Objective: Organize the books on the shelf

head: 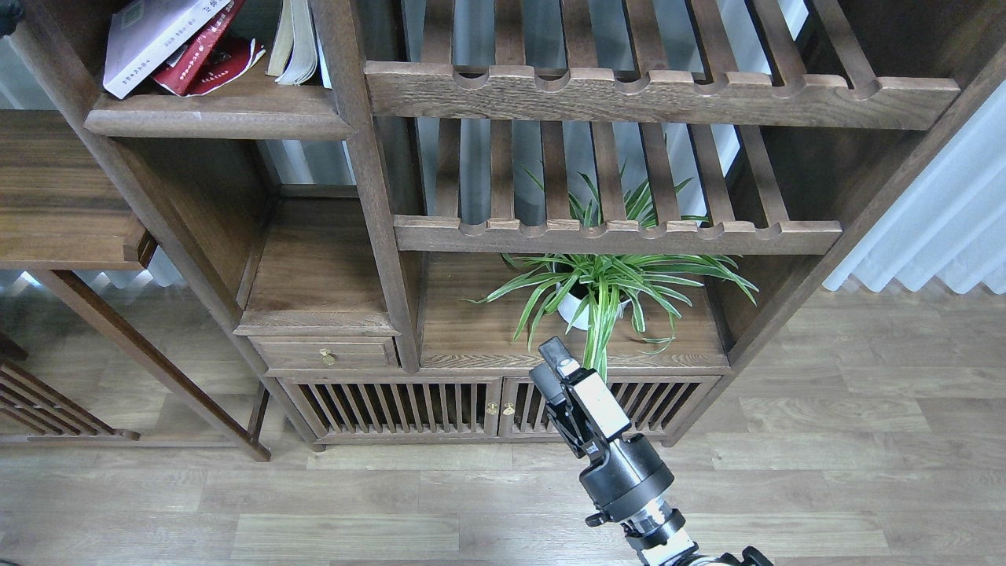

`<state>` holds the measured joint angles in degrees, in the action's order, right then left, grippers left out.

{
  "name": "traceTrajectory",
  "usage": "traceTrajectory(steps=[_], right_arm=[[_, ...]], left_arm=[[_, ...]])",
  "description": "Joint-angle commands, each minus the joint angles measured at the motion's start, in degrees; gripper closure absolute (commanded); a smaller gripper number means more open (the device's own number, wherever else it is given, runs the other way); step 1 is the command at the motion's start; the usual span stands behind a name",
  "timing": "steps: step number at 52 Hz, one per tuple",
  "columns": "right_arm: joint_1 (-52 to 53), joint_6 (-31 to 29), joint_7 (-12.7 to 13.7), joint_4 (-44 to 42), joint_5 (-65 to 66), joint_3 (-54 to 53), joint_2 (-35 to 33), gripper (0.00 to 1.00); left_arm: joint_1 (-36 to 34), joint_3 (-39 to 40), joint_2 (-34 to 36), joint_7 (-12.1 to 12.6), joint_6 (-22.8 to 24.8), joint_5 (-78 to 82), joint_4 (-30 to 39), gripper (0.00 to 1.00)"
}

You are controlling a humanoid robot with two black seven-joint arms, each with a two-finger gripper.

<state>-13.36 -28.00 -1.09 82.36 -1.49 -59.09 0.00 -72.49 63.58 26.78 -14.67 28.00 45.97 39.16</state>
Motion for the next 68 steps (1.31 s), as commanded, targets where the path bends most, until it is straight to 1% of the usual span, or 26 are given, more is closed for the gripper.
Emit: traceTrajectory(steps=[1,4,7,8,9,10,11,13,14,16,17,23,30,40,45,58,61,66,68], right_arm=[[0.0,0.0,0.0,0.0,0.0,-0.1,0.0,0.0],[0.0,0.0,-0.1,0.0,0.0,-0.1,0.0,0.0],[0.0,0.0,0.0,0.0,0.0,-0.1,0.0,0.0],[0.0,0.0,-0.1,0.0,0.0,-0.1,0.0,0.0],[0.0,0.0,-0.1,0.0,0.0,-0.1,0.0,0.0],[0.0,0.0,0.0,0.0,0.0,-0.1,0.0,0.0],[0.0,0.0,0.0,0.0,0.0,-0.1,0.0,0.0],[0.0,0.0,0.0,0.0,0.0,-0.1,0.0,0.0],[0.0,0.0,0.0,0.0,0.0,-0.1,0.0,0.0],[0.0,0.0,-0.1,0.0,0.0,-0.1,0.0,0.0],[0.0,0.0,0.0,0.0,0.0,-0.1,0.0,0.0],[0.0,0.0,-0.1,0.0,0.0,-0.1,0.0,0.0],[0.0,0.0,0.0,0.0,0.0,-0.1,0.0,0.0],[0.0,0.0,0.0,0.0,0.0,0.0,0.0,0.0],[0.0,0.0,0.0,0.0,0.0,0.0,0.0,0.0],[-0.4,0.0,-0.1,0.0,-0.1,0.0,0.0,0.0],[-0.4,0.0,-0.1,0.0,-0.1,0.0,0.0,0.0],[-0.4,0.0,-0.1,0.0,-0.1,0.0,0.0,0.0],[-0.4,0.0,-0.1,0.0,-0.1,0.1,0.0,0.0]], left_arm=[[1.7,0.1,-0.1,0.0,0.0,0.0,1.4,0.27],[2.2,0.1,-0.1,0.0,0.0,0.0,1.4,0.28],[2.9,0.1,-0.1,-0.1,0.0,-0.2,1.4,0.35],[3.0,0.2,-0.1,-0.1,0.0,-0.4,1.4,0.42],[3.1,0.2,-0.1,-0.1,0.0,-0.6,1.5,0.47],[3.1,0.2,-0.1,-0.1,0.0,-1.1,1.6,0.5],[3.1,0.2,-0.1,0.0,0.0,-1.5,1.8,0.56],[3.1,0.2,-0.1,0.1,0.0,-1.9,1.8,0.62],[3.1,0.2,-0.2,0.1,0.0,-2.3,1.9,0.73],[3.0,0.3,-0.4,0.1,0.0,-2.5,1.8,0.9],[2.9,0.4,-0.5,0.3,0.0,-2.5,1.8,0.91],[2.2,0.5,-0.1,1.1,0.0,-2.1,1.9,0.94],[-1.0,0.4,3.1,3.6,0.0,0.6,2.6,0.94],[-3.5,0.3,4.1,4.1,0.0,6.7,2.6,0.94],[-3.5,0.4,4.0,4.8,0.0,8.8,2.6,0.94],[-2.3,-0.2,3.8,5.0,0.0,9.3,1.5,0.93],[-1.3,-0.1,3.7,5.0,0.0,9.5,1.1,0.93],[1.3,0.5,3.2,6.0,0.0,9.7,0.7,0.93],[2.3,0.8,2.9,6.0,0.0,9.7,0.6,0.93]])
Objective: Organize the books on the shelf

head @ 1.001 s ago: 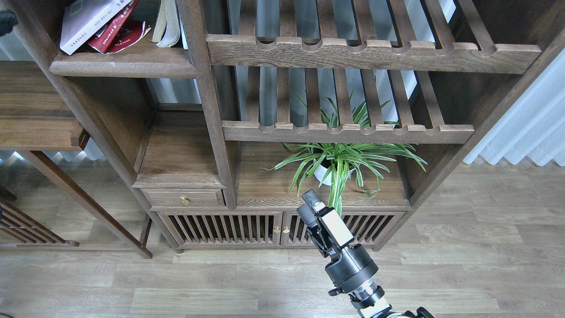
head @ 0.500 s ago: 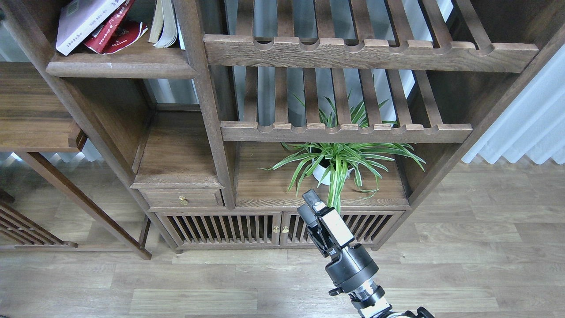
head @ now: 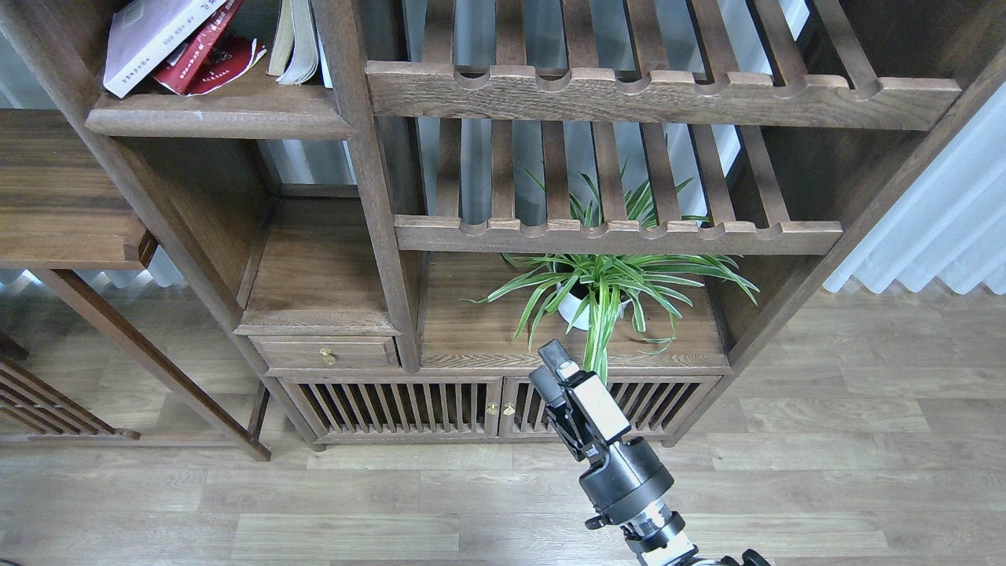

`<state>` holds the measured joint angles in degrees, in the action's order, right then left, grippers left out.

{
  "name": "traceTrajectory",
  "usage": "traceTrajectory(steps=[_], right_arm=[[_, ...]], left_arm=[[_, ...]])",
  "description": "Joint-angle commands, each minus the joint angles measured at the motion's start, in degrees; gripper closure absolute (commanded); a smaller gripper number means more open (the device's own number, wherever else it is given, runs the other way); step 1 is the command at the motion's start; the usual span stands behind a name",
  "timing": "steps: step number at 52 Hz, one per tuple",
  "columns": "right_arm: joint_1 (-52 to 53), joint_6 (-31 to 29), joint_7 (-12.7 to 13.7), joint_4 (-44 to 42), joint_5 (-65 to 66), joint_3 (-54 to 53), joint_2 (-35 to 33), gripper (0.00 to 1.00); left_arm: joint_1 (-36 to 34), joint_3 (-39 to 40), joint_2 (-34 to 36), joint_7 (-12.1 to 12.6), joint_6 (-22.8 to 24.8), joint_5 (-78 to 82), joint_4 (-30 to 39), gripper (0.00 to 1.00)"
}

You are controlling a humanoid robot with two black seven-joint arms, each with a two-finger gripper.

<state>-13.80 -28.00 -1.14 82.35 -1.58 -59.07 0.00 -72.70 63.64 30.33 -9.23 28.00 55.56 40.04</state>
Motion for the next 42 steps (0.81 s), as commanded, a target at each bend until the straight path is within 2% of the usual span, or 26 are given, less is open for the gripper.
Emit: traceTrajectory(steps=[1,5,6,9,17,22,31,38,42], right_arm=[[0.0,0.0,0.0,0.0,0.0,0.1,0.0,0.0],[0.0,0.0,0.0,0.0,0.0,0.0,0.0,0.0],[0.0,0.0,0.0,0.0,0.0,0.0,0.0,0.0],[0.0,0.0,0.0,0.0,0.0,0.0,0.0,0.0],[0.0,0.0,-0.1,0.0,0.0,0.1,0.0,0.0],[0.0,0.0,-0.1,0.0,0.0,0.1,0.0,0.0],[0.0,0.0,-0.4,0.0,0.0,0.0,0.0,0.0],[0.1,0.0,-0.4,0.0,0.1,0.1,0.0,0.0],[0.1,0.0,-0.3,0.0,0.4,0.1,0.0,0.0]], left_arm=[[2.7,1.0,-0.9,0.6,0.0,0.1,-0.3,0.92],[2.9,1.1,-1.8,0.6,0.0,0.1,-0.5,0.91],[2.9,1.1,-2.1,0.7,0.0,0.1,-0.7,0.87],[2.9,1.2,-2.8,0.7,0.0,0.1,-1.0,0.66],[3.1,1.1,-3.3,0.4,0.0,-0.5,-0.5,0.48],[3.6,1.1,-3.3,0.0,0.0,-1.3,-0.1,0.42],[5.5,1.3,-2.4,0.1,0.0,-8.5,2.7,0.37],[8.9,1.4,-0.4,0.4,0.0,-12.3,9.2,0.3],[14.0,2.8,2.3,1.0,0.0,-16.7,15.6,0.28]])
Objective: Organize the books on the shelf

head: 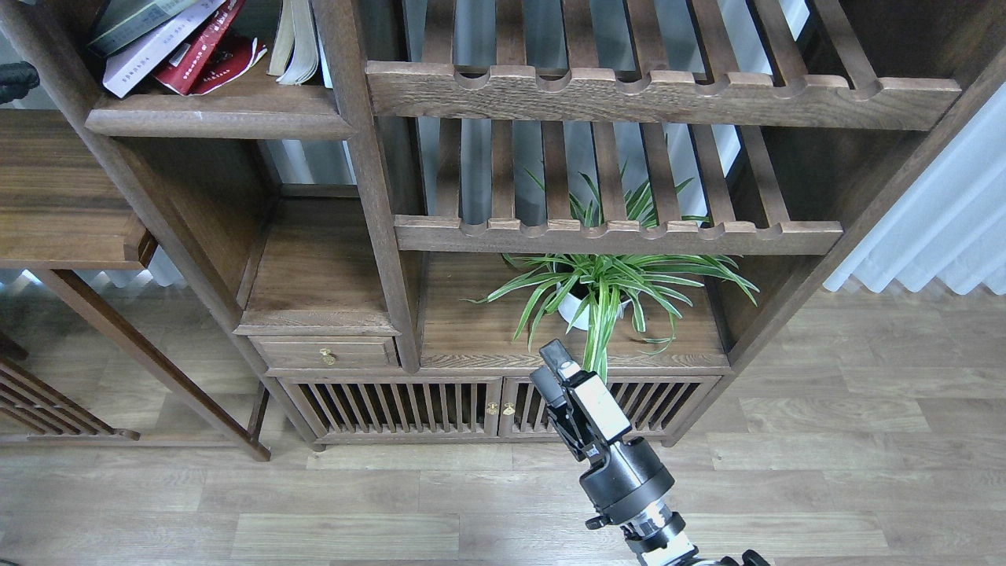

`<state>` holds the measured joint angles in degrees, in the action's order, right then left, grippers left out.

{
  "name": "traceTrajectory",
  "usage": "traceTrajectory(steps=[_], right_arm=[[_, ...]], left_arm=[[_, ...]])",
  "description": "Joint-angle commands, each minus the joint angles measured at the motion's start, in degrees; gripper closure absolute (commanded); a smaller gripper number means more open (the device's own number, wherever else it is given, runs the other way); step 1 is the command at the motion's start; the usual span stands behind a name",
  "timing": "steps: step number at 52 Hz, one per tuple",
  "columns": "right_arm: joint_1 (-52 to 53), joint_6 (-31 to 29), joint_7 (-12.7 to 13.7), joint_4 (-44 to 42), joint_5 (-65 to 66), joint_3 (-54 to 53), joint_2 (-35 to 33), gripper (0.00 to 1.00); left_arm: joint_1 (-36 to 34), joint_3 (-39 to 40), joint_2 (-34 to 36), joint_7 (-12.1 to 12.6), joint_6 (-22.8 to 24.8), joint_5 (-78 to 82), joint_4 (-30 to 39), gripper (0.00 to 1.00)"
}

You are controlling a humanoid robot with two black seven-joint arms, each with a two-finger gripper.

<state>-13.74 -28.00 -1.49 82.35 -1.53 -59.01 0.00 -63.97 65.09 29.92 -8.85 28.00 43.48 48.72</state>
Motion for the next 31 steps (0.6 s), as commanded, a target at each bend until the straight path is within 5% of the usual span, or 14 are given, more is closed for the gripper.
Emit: traceTrajectory(steps=[1,4,5,8,17,27,31], right_arm=[[0.0,0.0,0.1,0.0,0.5,0.0,0.0,0.0],[0.0,0.0,0.0,0.0,0.5,0.0,0.0,0.0],[1.0,0.0,0.0,0.0,0.5,0.0,0.0,0.0],[2.1,0.0,0.0,0.0,0.5,0.0,0.0,0.0],[5.2,0.0,0.0,0.0,0.6,0.0,0.0,0.0],[7.1,0.0,0.1,-0.3,1.1,0.0,0.0,0.0],[8.6,0.0,0.2,-0.4,1.9,-0.2,0.0,0.0]], left_arm=[[6.0,1.6,2.9,0.7,0.0,-5.2,7.6,0.28],[9.9,3.3,3.4,2.0,0.0,-8.1,12.0,0.28],[15.0,5.5,3.3,6.4,0.0,-14.4,17.8,0.2],[18.3,6.2,3.3,8.1,0.0,-17.8,19.7,0.18],[29.4,7.0,2.4,7.6,0.0,-22.5,23.3,0.14],[42.7,7.9,-6.1,7.8,0.0,-23.2,25.2,0.12],[47.5,8.1,-7.9,7.8,0.0,-23.2,24.7,0.03]])
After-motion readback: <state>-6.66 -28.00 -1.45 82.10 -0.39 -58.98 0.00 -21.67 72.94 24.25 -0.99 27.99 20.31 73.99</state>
